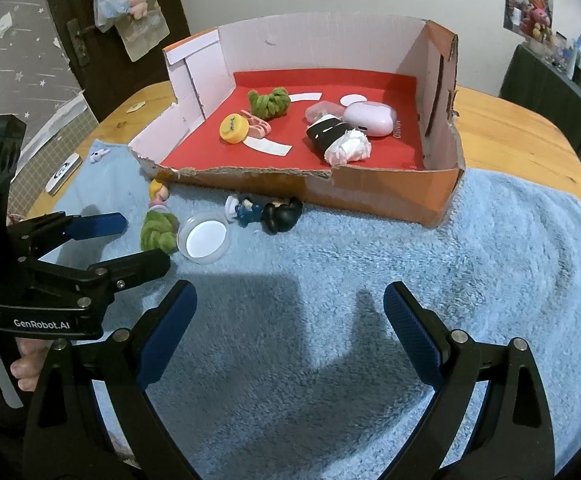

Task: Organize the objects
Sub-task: 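Move both open tools back over the towel toward the remaining objects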

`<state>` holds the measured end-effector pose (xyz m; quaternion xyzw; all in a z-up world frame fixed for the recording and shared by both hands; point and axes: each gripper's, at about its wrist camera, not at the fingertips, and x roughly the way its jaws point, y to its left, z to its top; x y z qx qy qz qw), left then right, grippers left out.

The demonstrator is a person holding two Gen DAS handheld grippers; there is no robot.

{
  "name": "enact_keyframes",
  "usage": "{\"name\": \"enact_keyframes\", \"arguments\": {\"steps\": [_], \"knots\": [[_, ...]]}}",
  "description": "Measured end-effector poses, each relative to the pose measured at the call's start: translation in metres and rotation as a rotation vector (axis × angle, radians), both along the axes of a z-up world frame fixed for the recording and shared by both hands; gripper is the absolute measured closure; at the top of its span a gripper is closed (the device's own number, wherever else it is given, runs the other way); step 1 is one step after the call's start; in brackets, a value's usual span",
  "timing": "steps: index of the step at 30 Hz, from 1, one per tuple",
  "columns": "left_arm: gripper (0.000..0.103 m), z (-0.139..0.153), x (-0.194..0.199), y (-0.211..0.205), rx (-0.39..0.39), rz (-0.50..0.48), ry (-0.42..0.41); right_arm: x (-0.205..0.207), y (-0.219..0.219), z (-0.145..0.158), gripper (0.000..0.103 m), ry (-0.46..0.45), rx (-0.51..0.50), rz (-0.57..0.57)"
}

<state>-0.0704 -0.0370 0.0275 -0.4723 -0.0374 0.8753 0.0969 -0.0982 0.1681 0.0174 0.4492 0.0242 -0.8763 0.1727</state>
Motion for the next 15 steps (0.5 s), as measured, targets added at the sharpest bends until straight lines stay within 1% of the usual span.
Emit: {"name": "enact_keyframes", "arguments": {"steps": [3,11,15], "knots": [[0.023,0.000,-0.001,0.000,0.007,-0.001,-0.007,0.000,0.000,0.000,0.007,0.001,0.004,-0.003],[0.027,-0.002,-0.004,-0.002,0.022,0.002,-0.009,-0.009,-0.002,-0.003,0.007,0.004,0.003,-0.010],[0.032,-0.003,-0.005,-0.002,0.026,0.003,-0.009,-0.013,-0.005,-0.005,0.007,-0.002,0.006,-0.002]]}}
